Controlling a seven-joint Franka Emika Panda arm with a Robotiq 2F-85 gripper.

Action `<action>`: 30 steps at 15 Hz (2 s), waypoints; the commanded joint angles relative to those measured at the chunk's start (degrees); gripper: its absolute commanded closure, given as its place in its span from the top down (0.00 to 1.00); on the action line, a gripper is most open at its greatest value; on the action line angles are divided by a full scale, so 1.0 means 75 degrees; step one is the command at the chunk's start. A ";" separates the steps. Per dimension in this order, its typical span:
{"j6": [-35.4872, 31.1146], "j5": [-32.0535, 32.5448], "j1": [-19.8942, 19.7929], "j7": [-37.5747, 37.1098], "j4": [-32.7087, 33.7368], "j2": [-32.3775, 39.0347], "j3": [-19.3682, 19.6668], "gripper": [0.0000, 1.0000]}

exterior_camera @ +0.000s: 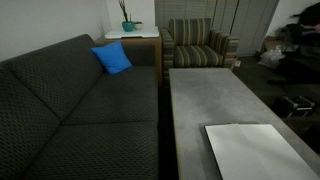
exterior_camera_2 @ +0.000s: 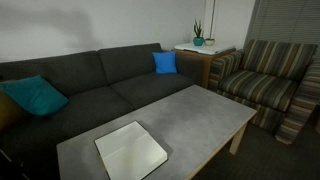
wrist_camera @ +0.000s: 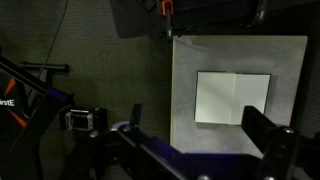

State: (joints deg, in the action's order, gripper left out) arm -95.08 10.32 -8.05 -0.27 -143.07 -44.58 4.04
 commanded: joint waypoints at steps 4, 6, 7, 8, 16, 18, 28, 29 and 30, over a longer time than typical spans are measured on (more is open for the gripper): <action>0.0022 0.0028 0.0124 -0.0010 0.0048 0.0057 0.0049 1.00; 0.0023 0.0009 0.0169 0.0019 0.0082 0.0143 0.0048 1.00; 0.0025 0.0000 0.0205 0.0037 0.0112 0.0224 0.0040 1.00; 0.0019 -0.0017 0.0248 0.0065 0.0140 0.0314 0.0040 1.00; -0.0452 -0.0302 0.0754 0.0137 0.0478 0.1856 -0.0024 1.00; -0.0606 -0.0465 0.0839 -0.0010 0.0685 0.2571 -0.0086 1.00; -0.1210 -0.1868 0.1426 -0.2316 0.2627 0.7200 -0.0911 1.00; -0.1063 -0.1937 0.1506 -0.2489 0.2970 0.7672 -0.0943 1.00; -0.1209 -0.1752 0.1470 -0.2216 0.2222 0.6759 -0.0865 1.00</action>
State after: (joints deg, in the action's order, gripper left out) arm -104.25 -2.82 2.77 -17.01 -126.37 6.30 -2.73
